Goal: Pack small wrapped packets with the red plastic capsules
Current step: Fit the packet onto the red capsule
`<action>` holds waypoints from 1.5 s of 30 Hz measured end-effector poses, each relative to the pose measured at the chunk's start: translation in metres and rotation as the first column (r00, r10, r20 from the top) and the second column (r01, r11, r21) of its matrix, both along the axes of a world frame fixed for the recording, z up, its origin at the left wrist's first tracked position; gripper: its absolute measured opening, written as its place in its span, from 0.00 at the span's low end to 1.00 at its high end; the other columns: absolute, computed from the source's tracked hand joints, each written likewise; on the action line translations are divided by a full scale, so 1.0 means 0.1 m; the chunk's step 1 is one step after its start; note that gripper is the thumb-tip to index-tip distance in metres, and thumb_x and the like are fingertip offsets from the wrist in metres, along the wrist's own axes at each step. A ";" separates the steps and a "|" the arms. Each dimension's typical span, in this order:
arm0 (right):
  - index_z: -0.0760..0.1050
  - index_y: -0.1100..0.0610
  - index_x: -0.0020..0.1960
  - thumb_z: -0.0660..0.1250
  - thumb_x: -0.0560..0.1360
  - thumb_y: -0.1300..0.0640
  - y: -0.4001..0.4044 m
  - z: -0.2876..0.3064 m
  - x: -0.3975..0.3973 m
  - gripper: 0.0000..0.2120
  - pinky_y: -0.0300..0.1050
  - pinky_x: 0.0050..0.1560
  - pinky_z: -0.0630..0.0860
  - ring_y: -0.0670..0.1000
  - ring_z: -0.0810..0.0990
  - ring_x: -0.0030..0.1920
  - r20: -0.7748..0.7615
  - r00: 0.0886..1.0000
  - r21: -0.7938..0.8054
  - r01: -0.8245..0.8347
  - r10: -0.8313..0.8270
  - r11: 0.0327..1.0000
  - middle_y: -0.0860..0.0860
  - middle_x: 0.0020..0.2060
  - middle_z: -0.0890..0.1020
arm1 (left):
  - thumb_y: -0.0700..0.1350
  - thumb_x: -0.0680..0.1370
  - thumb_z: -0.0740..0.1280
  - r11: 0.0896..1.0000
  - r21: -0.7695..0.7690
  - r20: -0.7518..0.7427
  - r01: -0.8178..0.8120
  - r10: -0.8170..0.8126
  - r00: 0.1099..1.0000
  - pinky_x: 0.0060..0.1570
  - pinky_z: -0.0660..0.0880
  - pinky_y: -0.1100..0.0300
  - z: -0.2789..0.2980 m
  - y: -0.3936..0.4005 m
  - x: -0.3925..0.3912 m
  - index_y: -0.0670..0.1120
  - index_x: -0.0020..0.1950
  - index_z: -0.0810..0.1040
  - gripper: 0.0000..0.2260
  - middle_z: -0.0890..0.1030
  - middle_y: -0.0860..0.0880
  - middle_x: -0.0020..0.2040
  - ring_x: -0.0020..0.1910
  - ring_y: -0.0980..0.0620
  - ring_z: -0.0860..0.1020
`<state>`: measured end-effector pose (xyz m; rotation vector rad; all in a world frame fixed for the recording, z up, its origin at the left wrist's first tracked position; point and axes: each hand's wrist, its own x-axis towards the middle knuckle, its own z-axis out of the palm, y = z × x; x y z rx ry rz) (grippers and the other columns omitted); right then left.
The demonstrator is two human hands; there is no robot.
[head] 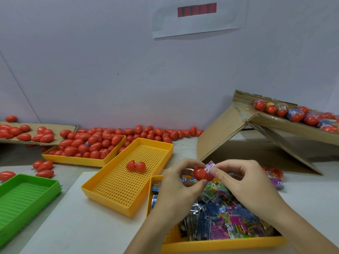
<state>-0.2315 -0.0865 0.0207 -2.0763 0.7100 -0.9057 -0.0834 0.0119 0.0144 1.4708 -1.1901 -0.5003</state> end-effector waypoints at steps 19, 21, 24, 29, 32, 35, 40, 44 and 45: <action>0.81 0.42 0.49 0.70 0.77 0.59 0.10 -0.06 0.08 0.11 0.35 0.49 0.80 0.38 0.84 0.49 0.119 0.993 -0.035 0.015 -0.010 0.999 0.35 0.43 0.85 | 0.44 0.74 0.75 0.998 -0.065 -0.277 0.011 -0.029 0.961 0.50 0.83 0.53 0.00 0.01 0.03 0.51 0.53 0.80 0.10 0.81 0.47 0.53 0.51 0.48 0.84; 0.81 0.42 0.49 0.70 0.77 0.60 0.11 -0.06 0.10 0.11 0.33 0.50 0.79 0.38 0.84 0.48 0.132 0.991 -0.043 0.022 -0.017 0.999 0.35 0.43 0.85 | 0.44 0.73 0.76 0.997 -0.072 -0.300 0.002 -0.023 0.954 0.50 0.83 0.53 0.00 0.01 0.03 0.50 0.53 0.80 0.10 0.82 0.48 0.52 0.50 0.48 0.84; 0.82 0.44 0.50 0.69 0.77 0.61 0.13 -0.05 0.10 0.12 0.31 0.48 0.78 0.38 0.84 0.47 0.147 0.989 -0.040 0.019 -0.013 0.999 0.36 0.42 0.85 | 0.44 0.71 0.76 0.996 -0.086 -0.339 -0.020 -0.011 0.941 0.47 0.83 0.56 0.00 0.00 0.03 0.50 0.54 0.81 0.13 0.83 0.50 0.50 0.49 0.50 0.85; 0.83 0.47 0.52 0.68 0.78 0.62 0.16 -0.06 0.12 0.11 0.29 0.45 0.77 0.38 0.84 0.46 0.166 0.986 0.004 -0.007 0.006 1.000 0.37 0.42 0.86 | 0.45 0.71 0.76 0.995 -0.089 -0.372 -0.051 0.014 0.928 0.45 0.81 0.62 0.01 0.00 0.03 0.50 0.54 0.83 0.13 0.86 0.48 0.49 0.49 0.52 0.85; 0.83 0.47 0.53 0.69 0.77 0.61 0.17 -0.06 0.12 0.11 0.30 0.47 0.78 0.38 0.84 0.48 0.178 0.984 0.044 -0.019 0.011 0.999 0.38 0.44 0.86 | 0.47 0.70 0.76 0.994 -0.096 -0.361 -0.054 0.016 0.932 0.44 0.80 0.63 0.02 0.00 0.02 0.51 0.54 0.83 0.13 0.86 0.49 0.48 0.49 0.53 0.85; 0.83 0.45 0.51 0.69 0.77 0.60 0.17 -0.03 0.11 0.10 0.29 0.45 0.77 0.38 0.84 0.47 0.208 0.978 0.069 -0.041 0.025 0.997 0.38 0.43 0.86 | 0.48 0.70 0.76 0.994 -0.095 -0.329 -0.049 0.015 0.944 0.44 0.80 0.63 0.02 0.00 0.01 0.52 0.52 0.84 0.12 0.86 0.51 0.47 0.49 0.53 0.84; 0.83 0.43 0.47 0.67 0.70 0.46 0.19 0.02 0.10 0.08 0.29 0.44 0.77 0.39 0.84 0.46 0.263 0.965 0.125 -0.018 -0.015 0.992 0.39 0.42 0.86 | 0.46 0.71 0.76 0.996 -0.083 -0.283 -0.032 0.008 0.959 0.47 0.81 0.61 0.02 0.00 0.01 0.50 0.53 0.83 0.12 0.85 0.50 0.48 0.50 0.52 0.84; 0.84 0.43 0.44 0.67 0.69 0.44 0.18 0.04 0.08 0.08 0.32 0.41 0.77 0.39 0.83 0.45 0.262 0.962 0.158 0.033 -0.074 0.987 0.39 0.40 0.86 | 0.44 0.71 0.77 0.996 -0.072 -0.216 -0.050 0.033 0.976 0.47 0.82 0.61 0.00 -0.01 0.00 0.50 0.53 0.83 0.12 0.84 0.51 0.47 0.50 0.54 0.83; 0.84 0.43 0.43 0.67 0.69 0.43 0.17 0.04 0.08 0.08 0.32 0.40 0.76 0.38 0.83 0.43 0.262 0.962 0.171 0.037 -0.081 0.985 0.39 0.39 0.86 | 0.43 0.71 0.77 0.996 -0.069 -0.196 -0.053 0.039 0.980 0.47 0.82 0.60 0.00 -0.02 0.00 0.50 0.53 0.83 0.12 0.84 0.52 0.47 0.50 0.55 0.83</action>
